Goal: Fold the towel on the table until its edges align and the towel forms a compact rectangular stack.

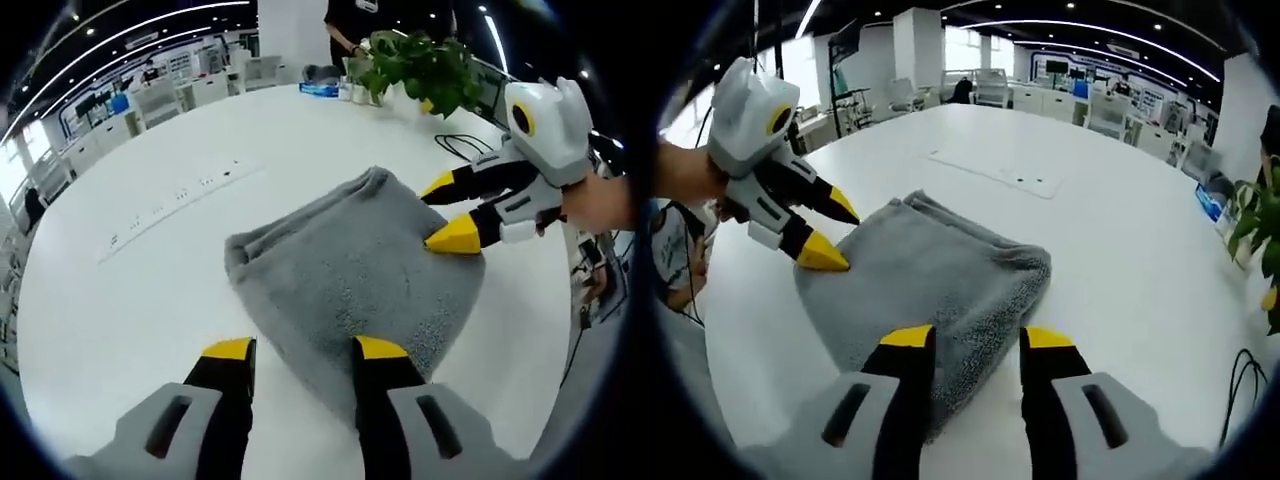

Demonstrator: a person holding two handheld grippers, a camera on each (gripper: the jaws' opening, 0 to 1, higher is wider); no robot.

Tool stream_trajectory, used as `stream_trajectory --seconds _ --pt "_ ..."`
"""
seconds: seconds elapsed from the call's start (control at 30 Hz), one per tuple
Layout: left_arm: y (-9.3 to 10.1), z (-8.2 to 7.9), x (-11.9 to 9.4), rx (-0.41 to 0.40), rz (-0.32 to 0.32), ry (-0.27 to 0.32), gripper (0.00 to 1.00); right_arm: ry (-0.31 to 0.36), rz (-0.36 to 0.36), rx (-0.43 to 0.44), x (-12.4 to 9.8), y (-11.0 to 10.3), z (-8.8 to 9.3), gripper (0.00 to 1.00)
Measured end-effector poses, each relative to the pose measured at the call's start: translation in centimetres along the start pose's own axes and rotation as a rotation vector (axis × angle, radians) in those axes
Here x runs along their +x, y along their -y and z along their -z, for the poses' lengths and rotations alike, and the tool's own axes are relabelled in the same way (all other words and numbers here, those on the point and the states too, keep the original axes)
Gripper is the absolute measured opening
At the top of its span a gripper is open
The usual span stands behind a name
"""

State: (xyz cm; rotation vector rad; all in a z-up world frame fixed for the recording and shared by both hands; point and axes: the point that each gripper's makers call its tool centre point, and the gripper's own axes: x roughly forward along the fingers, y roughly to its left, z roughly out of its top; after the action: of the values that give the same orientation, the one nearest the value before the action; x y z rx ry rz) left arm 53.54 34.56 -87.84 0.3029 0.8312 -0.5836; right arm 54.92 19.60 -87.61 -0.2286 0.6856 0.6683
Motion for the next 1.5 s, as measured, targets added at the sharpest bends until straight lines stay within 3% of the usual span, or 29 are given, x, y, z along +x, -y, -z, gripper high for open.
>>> stream_trajectory --seconds 0.1,0.2,0.37,0.5,0.83,1.0,1.1,1.37,1.5 --pt "-0.4 -0.9 -0.8 -0.003 -0.030 0.049 0.59 0.058 -0.027 -0.049 -0.6 -0.7 -1.1 0.48" --pt "-0.3 -1.9 -1.3 0.025 -0.042 0.081 0.70 0.076 -0.042 -0.067 -1.6 -1.5 -1.6 0.54" --pt "0.5 -2.3 -2.9 0.041 -0.042 0.106 0.74 0.094 -0.064 -0.068 -2.9 -2.5 -1.7 0.65" --pt "0.6 -2.0 -4.1 0.057 -0.052 0.108 0.77 0.087 -0.069 -0.097 -4.0 -3.2 -1.4 0.70" --pt "1.2 -1.2 -7.5 0.050 -0.074 0.121 0.83 0.096 -0.060 -0.048 -6.0 -4.2 -1.0 0.78" --pt "2.2 -0.4 -8.3 0.047 -0.071 0.134 0.85 0.095 -0.054 -0.034 -7.1 -4.9 -0.4 0.84" --pt "2.6 -0.1 -8.8 0.020 -0.085 0.162 0.89 0.120 -0.052 0.030 -7.8 -5.0 -0.5 0.87" --pt "3.9 0.3 -9.6 0.052 -0.065 0.187 0.90 0.133 -0.019 0.026 -9.3 -5.8 0.1 0.91" --pt "4.4 0.3 -10.1 0.022 -0.048 0.216 0.91 0.136 0.008 0.047 -10.1 -5.9 0.2 0.99"
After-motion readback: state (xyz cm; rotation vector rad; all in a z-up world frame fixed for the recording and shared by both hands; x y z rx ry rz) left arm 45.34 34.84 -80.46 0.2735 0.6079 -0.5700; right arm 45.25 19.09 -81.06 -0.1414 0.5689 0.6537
